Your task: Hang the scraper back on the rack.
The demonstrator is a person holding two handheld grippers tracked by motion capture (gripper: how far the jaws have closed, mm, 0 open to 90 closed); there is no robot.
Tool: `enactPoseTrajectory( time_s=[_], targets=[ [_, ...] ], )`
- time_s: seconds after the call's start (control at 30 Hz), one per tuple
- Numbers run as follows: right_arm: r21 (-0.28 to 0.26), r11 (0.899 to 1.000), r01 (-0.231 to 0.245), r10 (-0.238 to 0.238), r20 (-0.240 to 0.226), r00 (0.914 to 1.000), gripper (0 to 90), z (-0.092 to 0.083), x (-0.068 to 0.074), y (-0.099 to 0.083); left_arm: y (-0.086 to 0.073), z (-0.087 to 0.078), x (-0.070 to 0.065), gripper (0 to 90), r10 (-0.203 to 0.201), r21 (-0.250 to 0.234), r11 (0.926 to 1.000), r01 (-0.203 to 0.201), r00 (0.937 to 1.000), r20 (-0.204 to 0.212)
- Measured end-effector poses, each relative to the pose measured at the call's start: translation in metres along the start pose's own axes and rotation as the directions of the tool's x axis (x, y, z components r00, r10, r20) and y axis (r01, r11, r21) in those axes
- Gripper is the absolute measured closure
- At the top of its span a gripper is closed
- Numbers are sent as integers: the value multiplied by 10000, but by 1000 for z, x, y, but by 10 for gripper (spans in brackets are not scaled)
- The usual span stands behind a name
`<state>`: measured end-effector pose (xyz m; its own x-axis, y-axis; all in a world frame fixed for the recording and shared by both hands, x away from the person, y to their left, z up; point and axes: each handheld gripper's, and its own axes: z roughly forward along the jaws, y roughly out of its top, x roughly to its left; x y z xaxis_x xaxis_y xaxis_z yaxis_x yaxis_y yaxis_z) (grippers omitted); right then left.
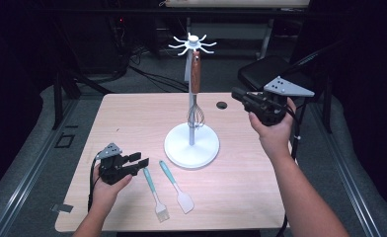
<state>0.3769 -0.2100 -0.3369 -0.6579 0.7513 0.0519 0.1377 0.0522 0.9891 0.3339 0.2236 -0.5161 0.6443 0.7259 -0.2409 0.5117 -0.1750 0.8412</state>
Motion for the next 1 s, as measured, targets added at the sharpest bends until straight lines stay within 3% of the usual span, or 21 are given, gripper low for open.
enactPoseTrajectory(
  time_s=[0.17,0.33,0.5,1.0],
  targets=[
    [-86,9991,409,-410,-78,9991,900,11,2,21,0,0,-1,530,25,9,10000,-25,10000,6],
    [-301,9990,318,-324,-186,9993,900,20,3,37,0,1,0,531,33,49,10000,-33,10000,12],
    [-412,9984,395,-394,28,9992,900,33,1,57,-1,1,0,532,105,64,9999,-105,9999,-16],
    [-445,9983,366,-367,-7,9993,900,59,0,79,-2,1,1,532,73,123,9999,-74,10000,49]
  ],
)
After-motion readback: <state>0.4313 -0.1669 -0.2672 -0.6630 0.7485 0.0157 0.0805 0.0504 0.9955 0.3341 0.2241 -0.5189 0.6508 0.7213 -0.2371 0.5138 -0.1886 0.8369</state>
